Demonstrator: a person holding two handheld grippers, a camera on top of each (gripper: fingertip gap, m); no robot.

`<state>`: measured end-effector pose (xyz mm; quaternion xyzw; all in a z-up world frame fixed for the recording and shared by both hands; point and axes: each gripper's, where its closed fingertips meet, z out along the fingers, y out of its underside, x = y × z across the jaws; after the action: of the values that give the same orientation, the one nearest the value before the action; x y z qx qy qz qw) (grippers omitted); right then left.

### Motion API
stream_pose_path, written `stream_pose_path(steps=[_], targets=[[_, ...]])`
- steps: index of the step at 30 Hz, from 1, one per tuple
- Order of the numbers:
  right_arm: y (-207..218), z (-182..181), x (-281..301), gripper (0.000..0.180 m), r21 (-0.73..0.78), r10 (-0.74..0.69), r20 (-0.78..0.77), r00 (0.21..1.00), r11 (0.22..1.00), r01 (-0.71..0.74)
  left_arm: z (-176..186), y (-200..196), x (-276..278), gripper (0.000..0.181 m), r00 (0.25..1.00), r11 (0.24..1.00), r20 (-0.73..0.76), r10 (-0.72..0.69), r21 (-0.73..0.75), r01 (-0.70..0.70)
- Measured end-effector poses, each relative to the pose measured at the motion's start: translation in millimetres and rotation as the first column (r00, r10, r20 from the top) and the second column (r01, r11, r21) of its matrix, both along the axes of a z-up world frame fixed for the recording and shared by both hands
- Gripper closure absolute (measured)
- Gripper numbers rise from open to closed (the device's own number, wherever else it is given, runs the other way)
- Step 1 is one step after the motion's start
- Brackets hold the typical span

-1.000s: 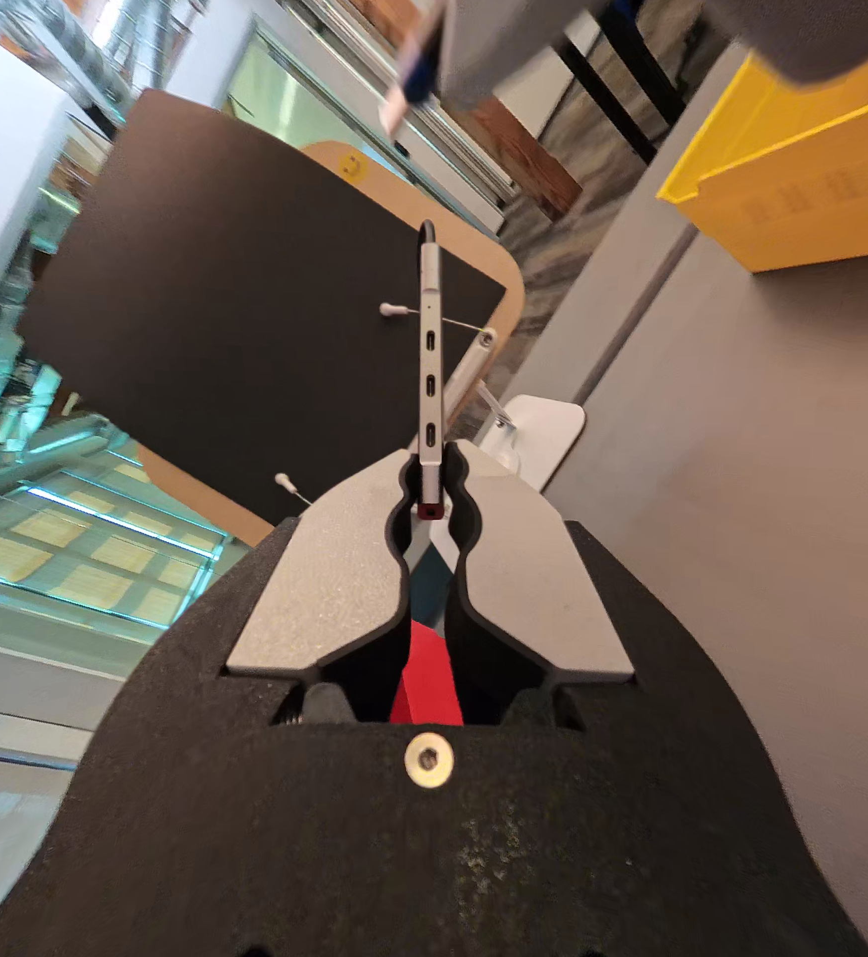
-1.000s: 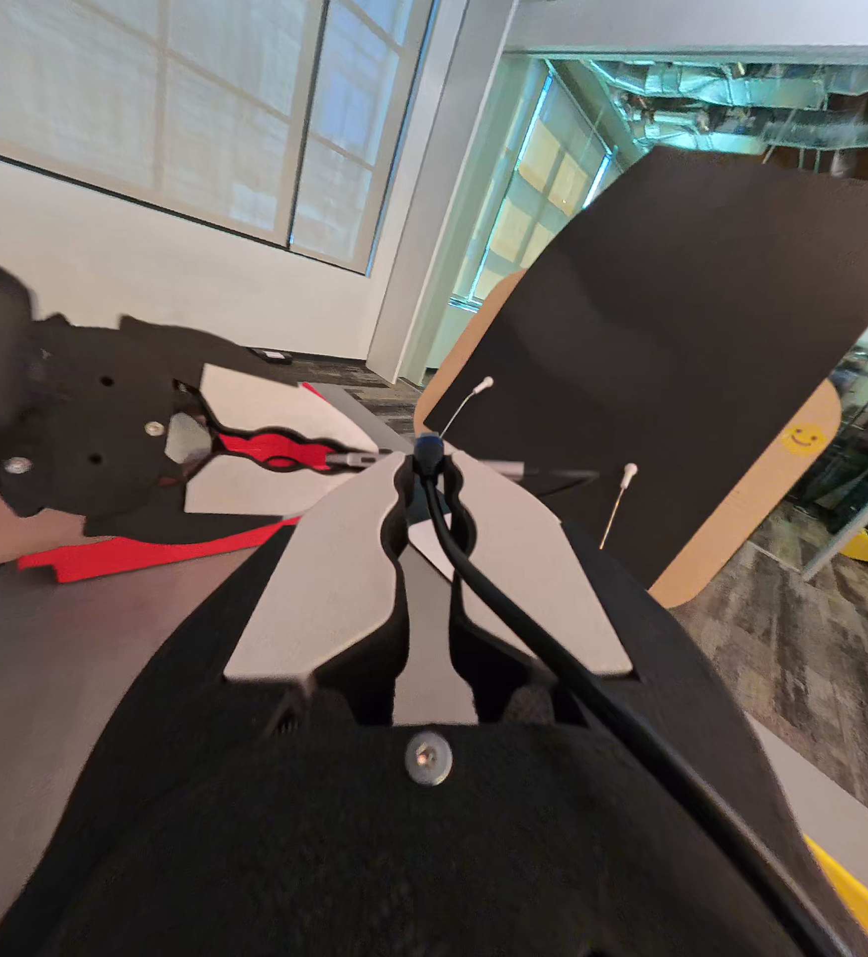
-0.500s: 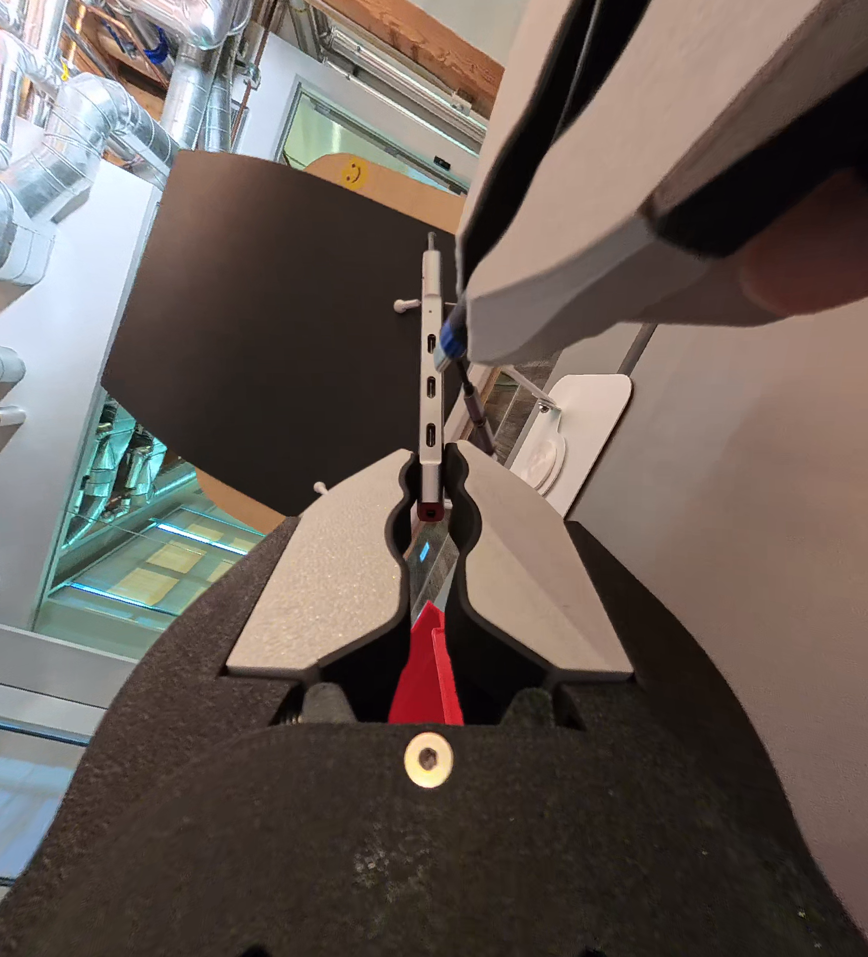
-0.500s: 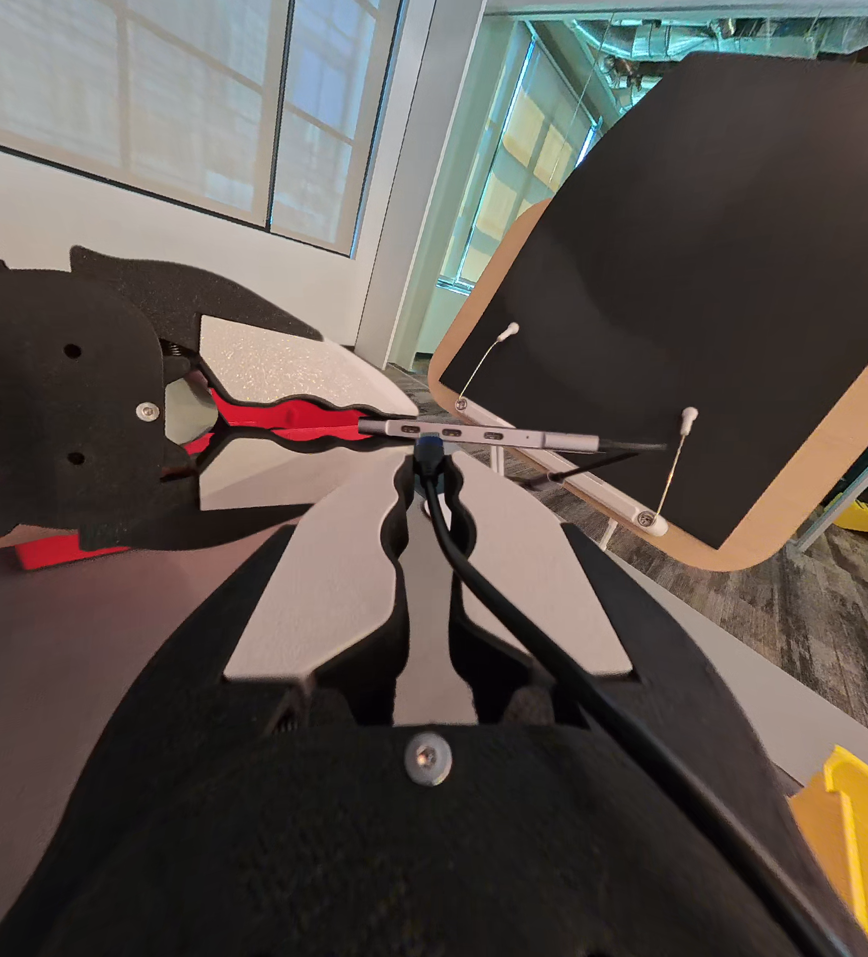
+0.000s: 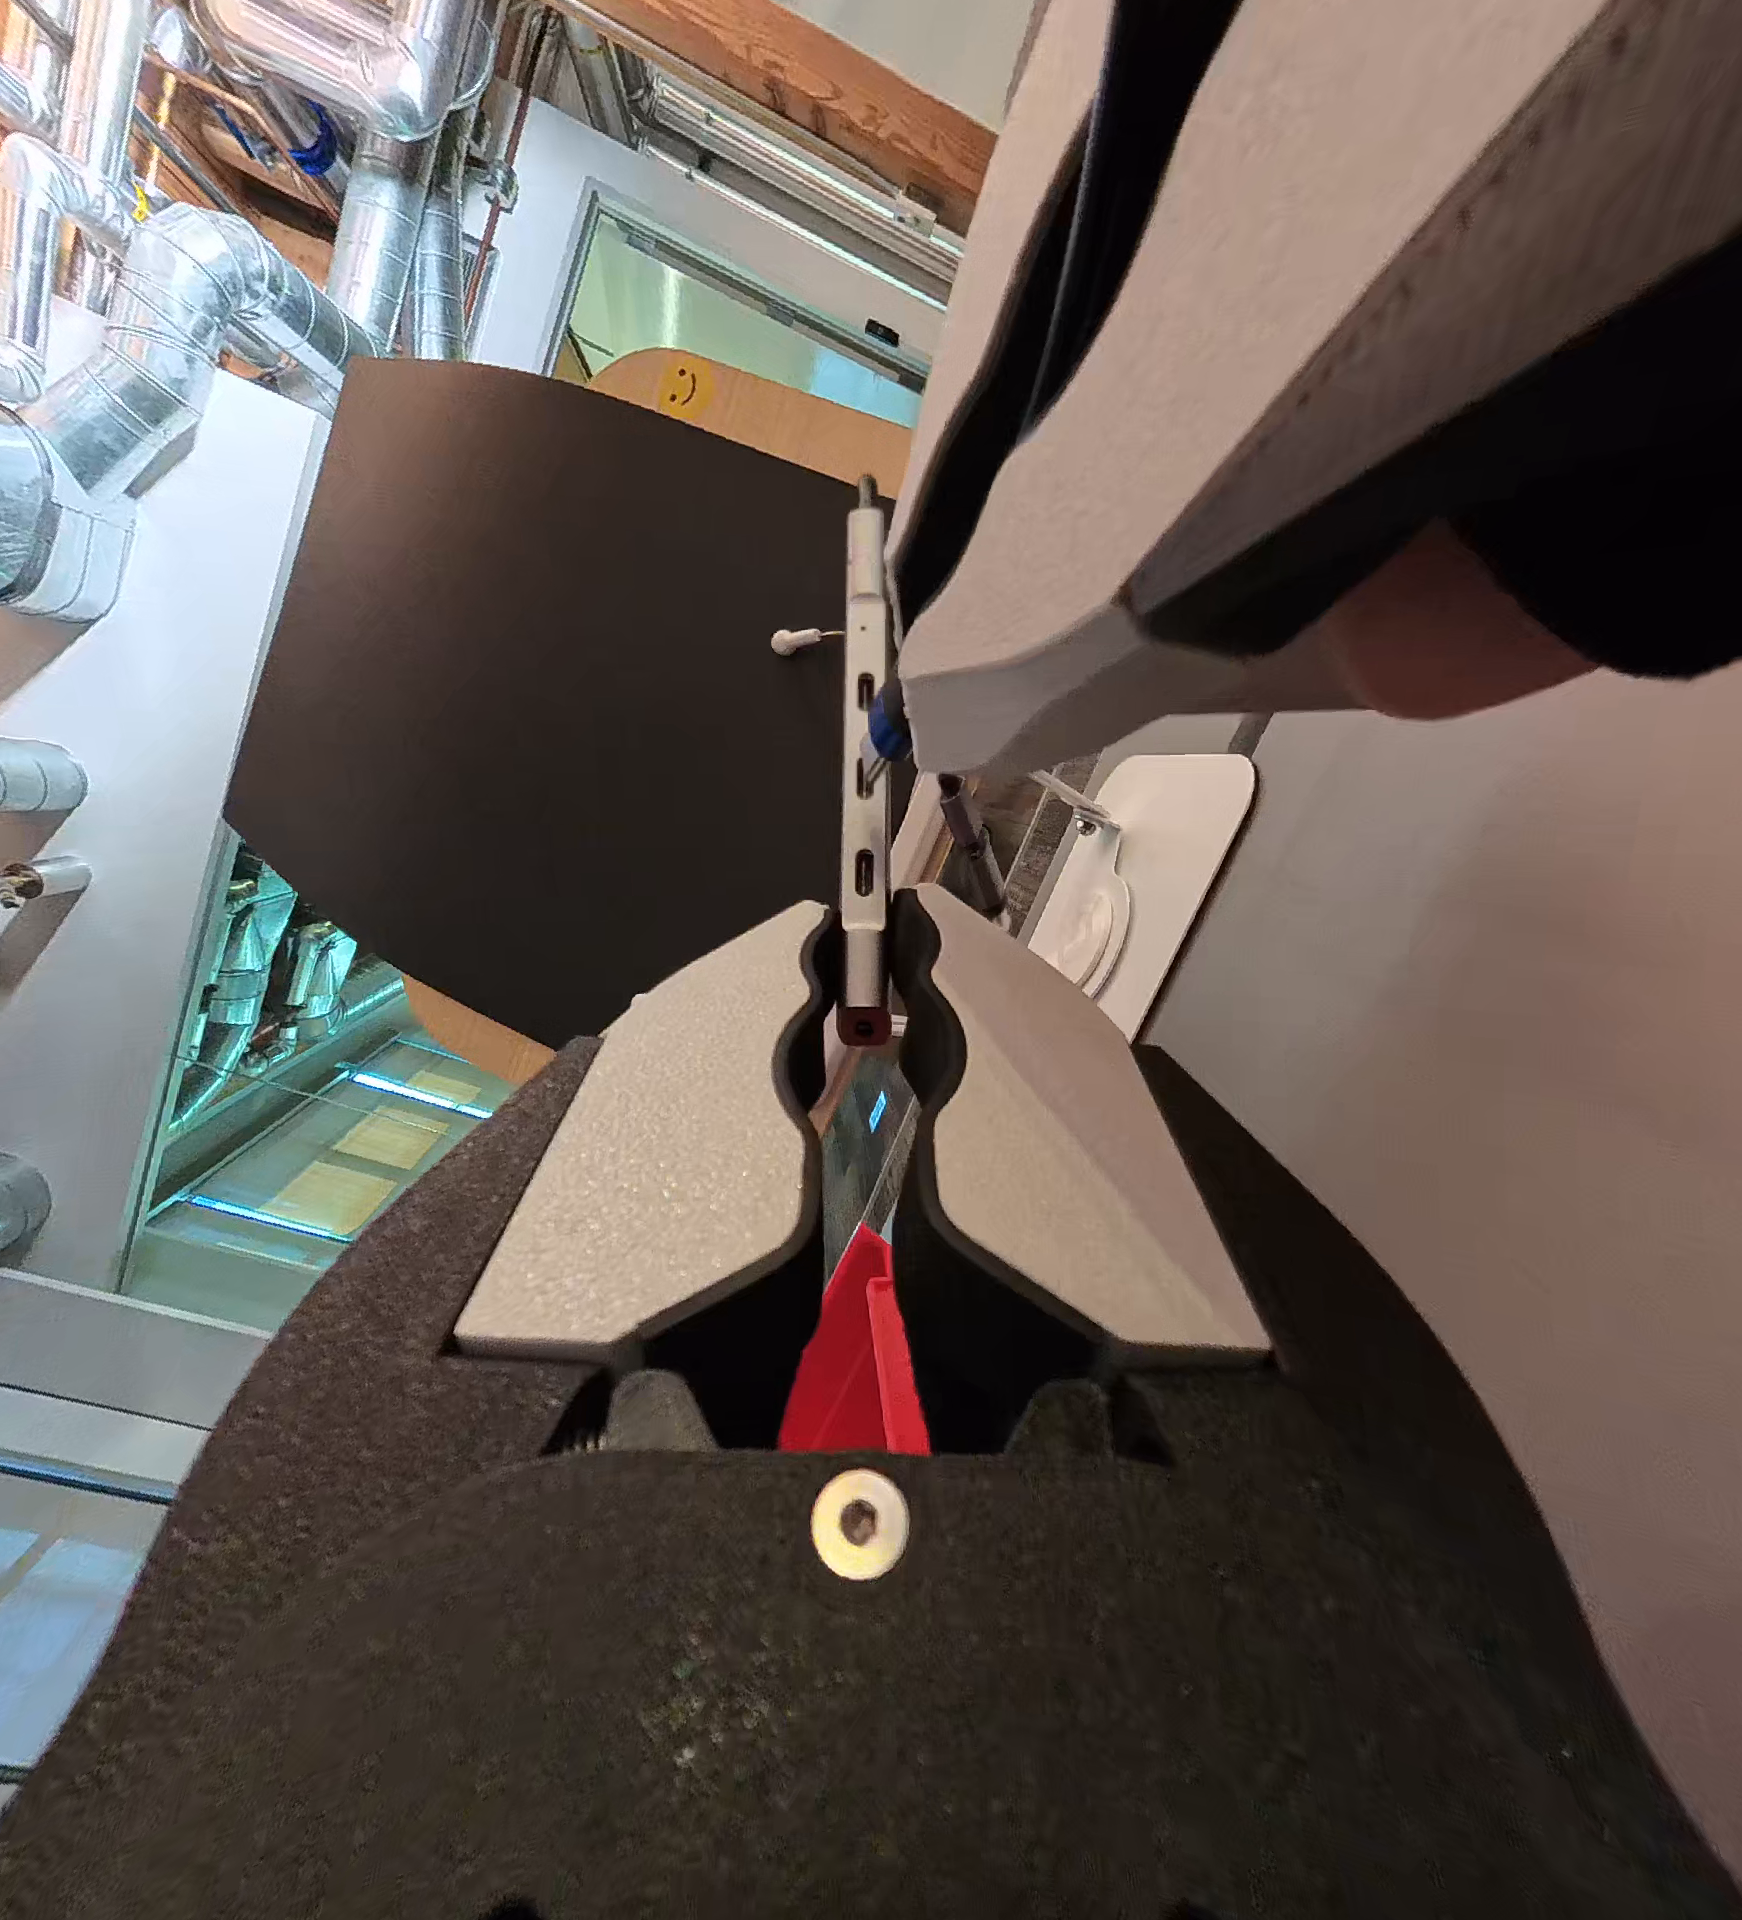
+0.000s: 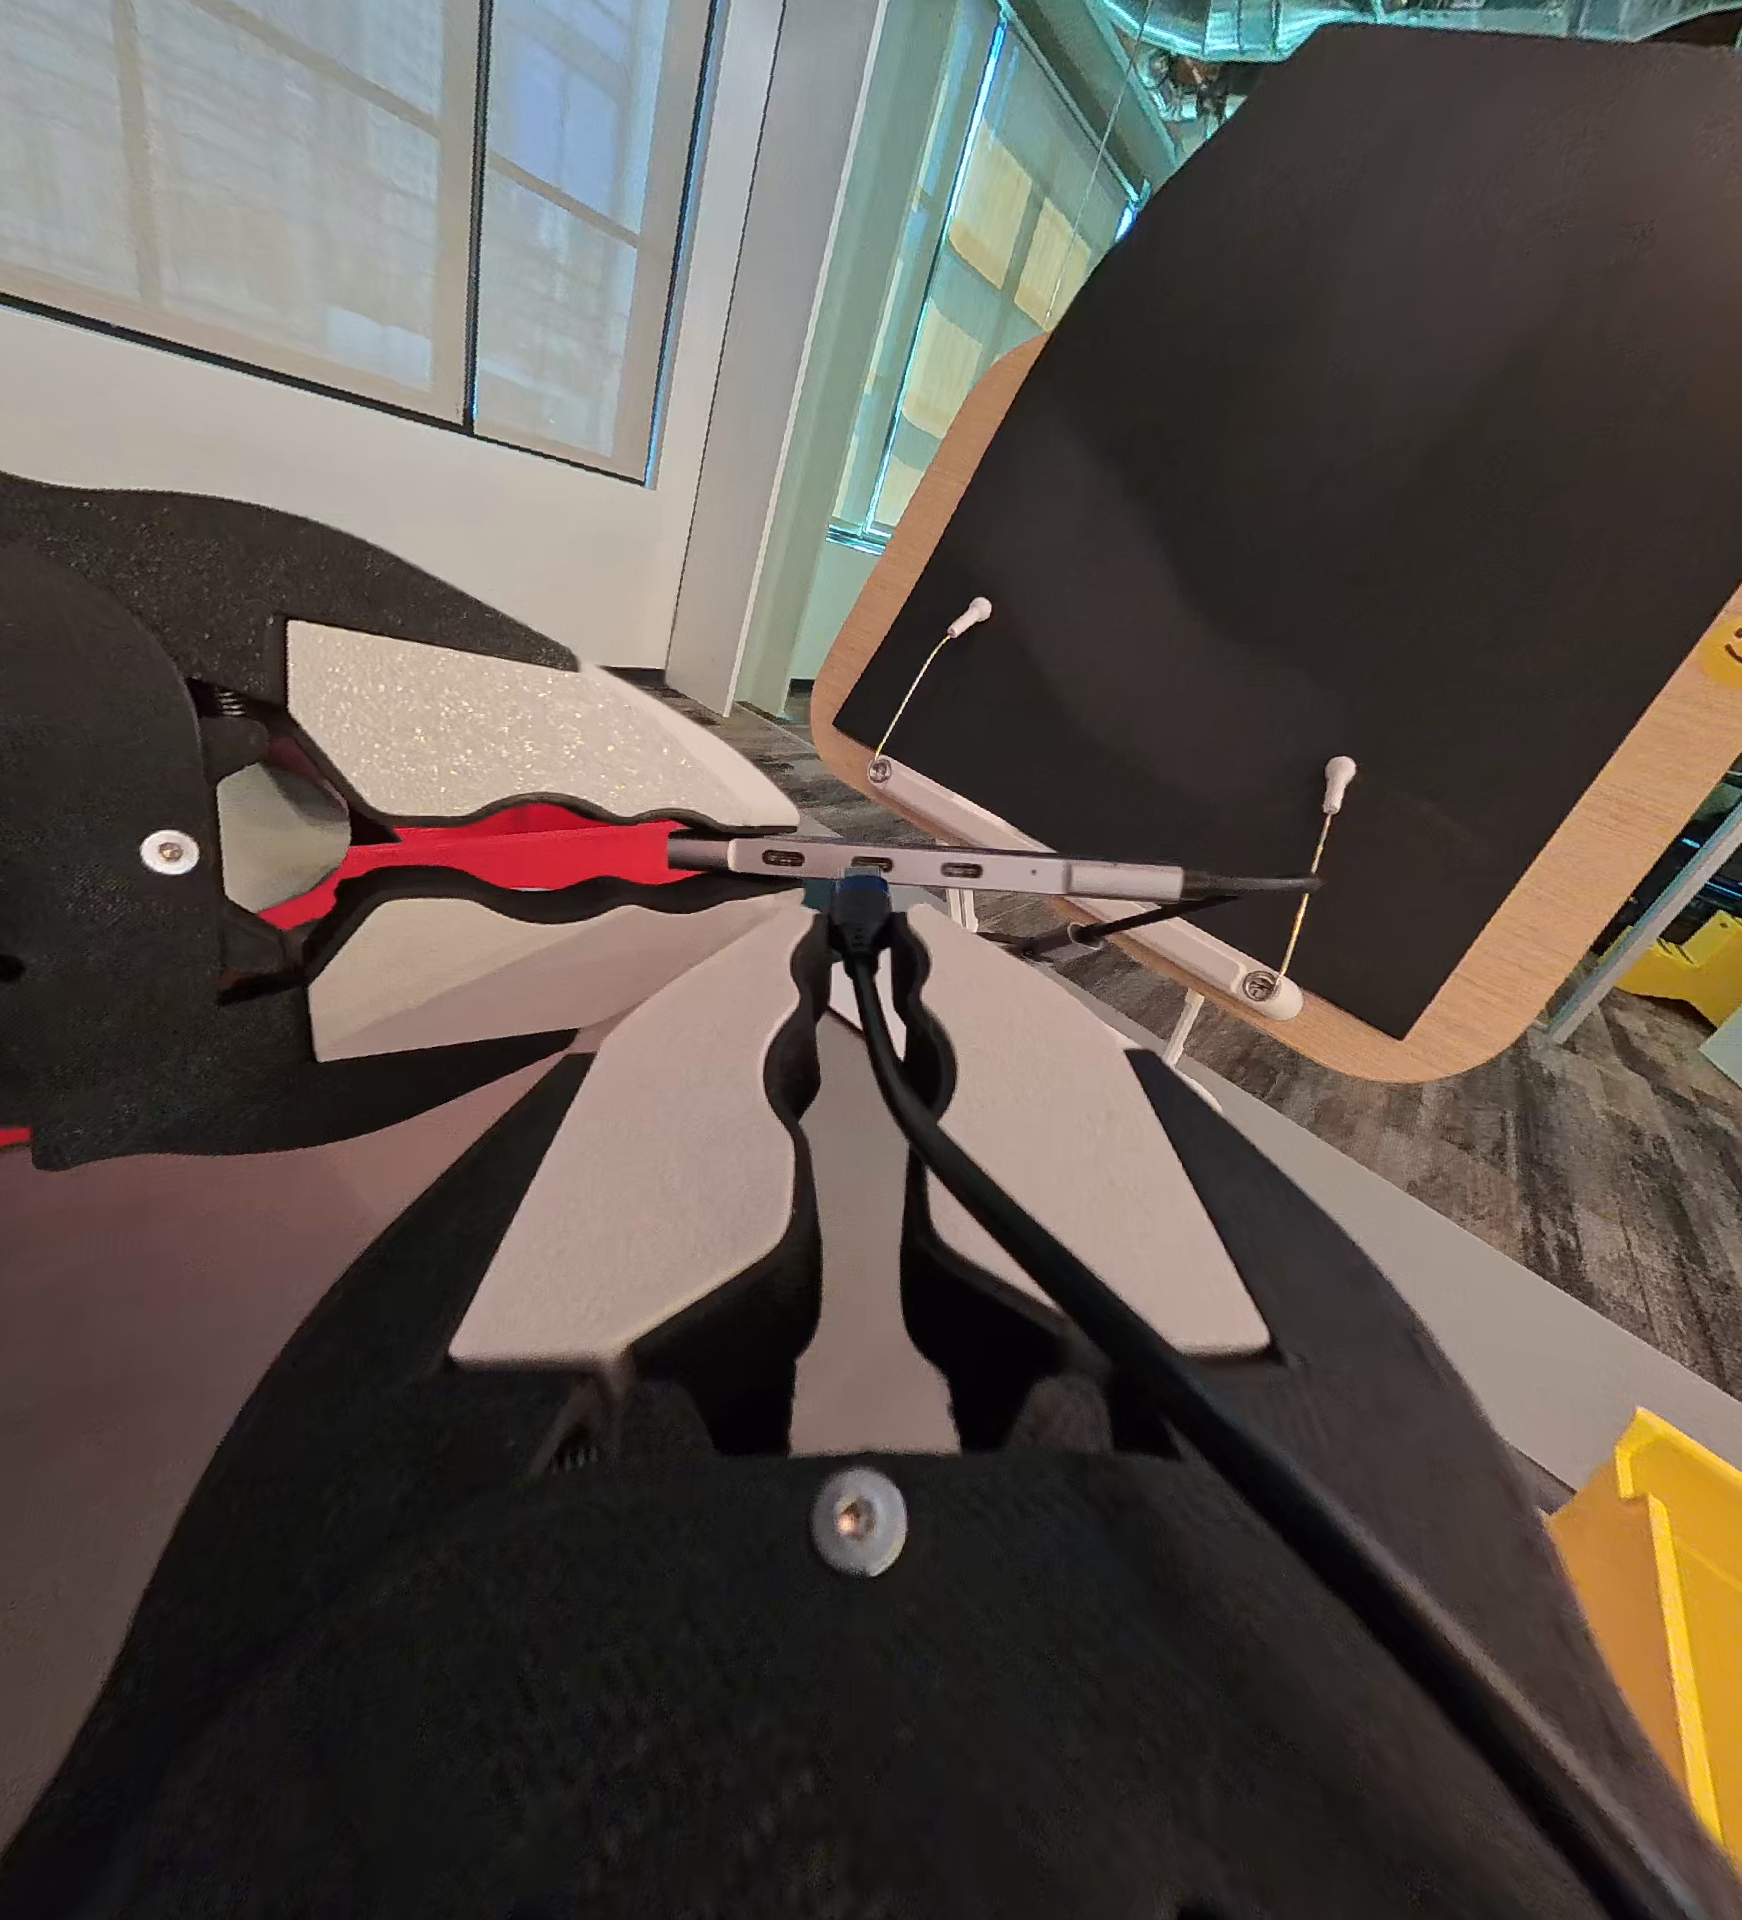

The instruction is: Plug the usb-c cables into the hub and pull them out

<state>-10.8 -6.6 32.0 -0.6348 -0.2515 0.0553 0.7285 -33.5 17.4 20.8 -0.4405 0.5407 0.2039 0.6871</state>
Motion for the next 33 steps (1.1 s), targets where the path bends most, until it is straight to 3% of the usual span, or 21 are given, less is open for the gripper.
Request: stream_pose_path(steps=[23, 33], targets=[[6.0, -6.8, 4.1, 0.168, -0.085, 0.018, -0.064, 0.998, 0.996, -0.024, -3.7, -3.4, 6.2, 0.172, 0.999, 1.000, -0.038, 0.004, 0.014, -0.003], [8.3, -10.4, 4.8, 0.168, -0.184, 0.064, -0.183, 0.981, 0.978, -0.098, -5.7, -5.2, 7.7, 0.172, 0.996, 0.998, -0.087, 0.010, 0.061, -0.005]])
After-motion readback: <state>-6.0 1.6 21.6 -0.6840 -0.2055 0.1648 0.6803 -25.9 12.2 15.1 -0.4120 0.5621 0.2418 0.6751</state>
